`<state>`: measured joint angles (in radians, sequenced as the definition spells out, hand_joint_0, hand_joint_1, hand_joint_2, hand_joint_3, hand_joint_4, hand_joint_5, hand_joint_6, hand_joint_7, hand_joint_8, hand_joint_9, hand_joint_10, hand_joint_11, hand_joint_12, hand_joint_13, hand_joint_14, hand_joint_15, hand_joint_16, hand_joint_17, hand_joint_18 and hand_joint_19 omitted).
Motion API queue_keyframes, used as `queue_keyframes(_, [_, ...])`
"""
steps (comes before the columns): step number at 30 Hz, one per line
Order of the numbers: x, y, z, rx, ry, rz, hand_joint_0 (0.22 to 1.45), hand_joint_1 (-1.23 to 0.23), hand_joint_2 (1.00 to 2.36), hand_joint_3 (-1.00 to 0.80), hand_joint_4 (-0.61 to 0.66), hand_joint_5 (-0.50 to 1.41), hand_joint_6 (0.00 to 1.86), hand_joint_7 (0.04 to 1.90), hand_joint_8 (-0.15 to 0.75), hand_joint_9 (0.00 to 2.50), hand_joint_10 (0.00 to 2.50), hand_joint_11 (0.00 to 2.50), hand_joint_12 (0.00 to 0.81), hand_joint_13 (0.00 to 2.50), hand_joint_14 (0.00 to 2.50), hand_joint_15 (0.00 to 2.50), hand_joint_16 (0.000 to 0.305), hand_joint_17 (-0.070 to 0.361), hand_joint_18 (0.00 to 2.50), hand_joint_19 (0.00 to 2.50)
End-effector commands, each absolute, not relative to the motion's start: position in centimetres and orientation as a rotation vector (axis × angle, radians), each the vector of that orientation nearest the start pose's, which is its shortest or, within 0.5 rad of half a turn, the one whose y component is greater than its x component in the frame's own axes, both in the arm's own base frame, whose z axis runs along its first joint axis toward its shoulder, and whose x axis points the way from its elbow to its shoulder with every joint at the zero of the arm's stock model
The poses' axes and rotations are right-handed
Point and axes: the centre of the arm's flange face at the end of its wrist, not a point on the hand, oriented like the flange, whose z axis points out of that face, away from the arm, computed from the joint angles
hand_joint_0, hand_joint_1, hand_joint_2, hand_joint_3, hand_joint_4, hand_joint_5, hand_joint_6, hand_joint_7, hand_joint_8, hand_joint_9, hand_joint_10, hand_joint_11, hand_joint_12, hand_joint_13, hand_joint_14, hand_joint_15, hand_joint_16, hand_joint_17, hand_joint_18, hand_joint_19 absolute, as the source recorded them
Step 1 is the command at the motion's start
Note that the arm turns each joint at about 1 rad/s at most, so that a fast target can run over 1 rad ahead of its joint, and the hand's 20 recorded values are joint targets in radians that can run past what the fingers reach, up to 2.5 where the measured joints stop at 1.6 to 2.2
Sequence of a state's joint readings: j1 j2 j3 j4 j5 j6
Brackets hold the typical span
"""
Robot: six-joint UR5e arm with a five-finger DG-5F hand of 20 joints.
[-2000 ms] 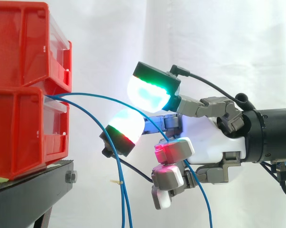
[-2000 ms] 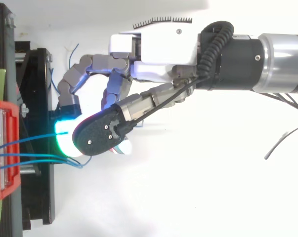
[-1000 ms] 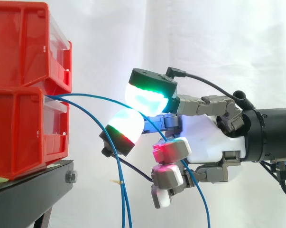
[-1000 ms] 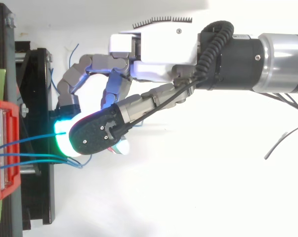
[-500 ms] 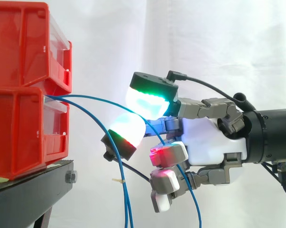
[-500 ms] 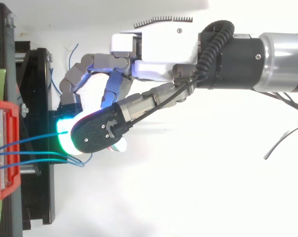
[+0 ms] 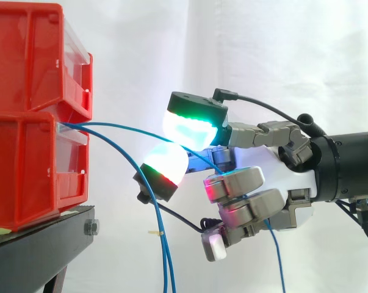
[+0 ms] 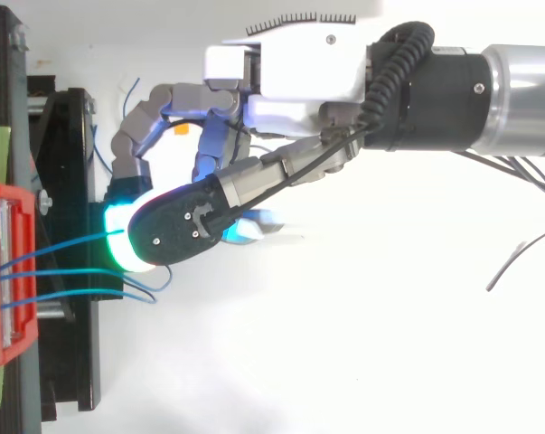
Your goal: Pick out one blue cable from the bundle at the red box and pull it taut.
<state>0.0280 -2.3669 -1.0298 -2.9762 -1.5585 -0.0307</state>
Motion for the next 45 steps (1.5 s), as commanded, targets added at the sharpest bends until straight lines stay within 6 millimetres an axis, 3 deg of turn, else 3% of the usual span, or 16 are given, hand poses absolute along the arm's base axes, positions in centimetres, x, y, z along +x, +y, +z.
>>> queue_keyframes(1, [77.6, -11.4, 25.5, 1.251, 1.311, 1.148, 0.67, -0.64, 1.02, -0.23, -0.13, -0.20, 0.99, 0.78, 0.171, 1.37, 0.49, 1.42, 0.259, 1.33, 0.70, 1.43, 0.041, 0.092, 0.87, 0.82])
queue_keyframes(3, [77.4, -11.4, 26.4, 1.248, 1.312, 1.149, 0.67, -0.64, 1.02, -0.23, -0.13, -0.20, 0.99, 0.77, 0.174, 1.36, 0.62, 1.39, 0.269, 1.28, 0.99, 1.34, 0.041, 0.093, 0.89, 0.85])
queue_keyframes(4, [77.3, -11.4, 26.5, 1.248, 1.316, 1.147, 0.67, -0.64, 1.02, -0.23, -0.12, -0.20, 0.99, 0.78, 0.170, 1.33, 0.80, 1.33, 0.268, 1.24, 1.28, 1.23, 0.041, 0.093, 0.92, 0.89])
queue_keyframes(5, [77.2, -11.5, 26.6, 1.251, 1.317, 1.145, 0.67, -0.64, 1.02, -0.23, -0.12, -0.20, 0.99, 0.77, 0.168, 1.30, 1.05, 1.27, 0.266, 1.22, 1.41, 1.20, 0.041, 0.092, 0.95, 0.94])
queue_keyframes(6, [77.0, -11.4, 27.2, 1.249, 1.321, 1.145, 0.67, -0.64, 1.02, -0.23, -0.12, -0.20, 0.99, 0.77, 0.168, 1.29, 1.14, 1.25, 0.272, 1.21, 1.47, 1.18, 0.041, 0.092, 0.95, 0.95])
queue_keyframes(8, [76.8, -11.4, 27.4, 1.251, 1.329, 1.138, 0.68, -0.64, 1.02, -0.23, -0.12, -0.20, 0.99, 0.77, 0.173, 1.24, 1.51, 1.15, 0.275, 1.13, 1.85, 1.09, 0.040, 0.091, 1.00, 1.05])
queue_keyframes(14, [76.0, -11.4, 28.7, 1.263, 1.358, 1.114, 0.68, -0.64, 1.02, -0.23, -0.11, -0.20, 0.99, 0.76, 0.174, 1.19, 1.90, 1.04, 0.276, 1.04, 2.24, 1.01, 0.039, 0.088, 1.07, 1.22])
queue_keyframes(18, [75.6, -11.4, 28.9, 1.273, 1.374, 1.099, 0.68, -0.64, 1.02, -0.23, -0.11, -0.20, 0.99, 0.77, 0.176, 1.16, 2.13, 0.98, 0.281, 1.02, 2.33, 0.98, 0.039, 0.088, 1.08, 1.23])
queue_keyframes(30, [75.4, -11.5, 28.5, 1.312, 1.377, 1.097, 0.70, -0.71, 1.02, -0.16, -0.25, -0.20, 0.99, 0.86, 0.160, 1.09, 2.10, 0.98, 0.273, 0.99, 2.19, 1.02, 0.040, 0.091, 1.02, 1.20])
queue_keyframes(34, [75.4, -11.4, 28.5, 1.314, 1.375, 1.104, 0.72, -0.73, 1.02, -0.20, -0.28, -0.20, 1.00, 0.93, 0.150, 1.03, 2.14, 0.91, 0.271, 0.96, 2.18, 0.99, 0.041, 0.092, 0.99, 1.22])
queue_keyframes(41, [74.8, -11.2, 26.6, 1.352, 1.373, 1.111, 0.73, -0.73, 1.01, -0.36, -0.24, -0.21, 1.00, 0.86, 0.144, 1.02, 2.12, 0.92, 0.264, 0.97, 2.11, 1.01, 0.042, 0.095, 0.98, 1.19])
queue_keyframes(45, [75.0, -11.2, 26.5, 1.353, 1.344, 1.129, 0.73, -0.72, 1.01, -0.39, -0.23, -0.21, 1.00, 0.86, 0.141, 1.03, 2.12, 0.91, 0.262, 0.98, 2.09, 1.02, 0.042, 0.095, 0.98, 1.20])
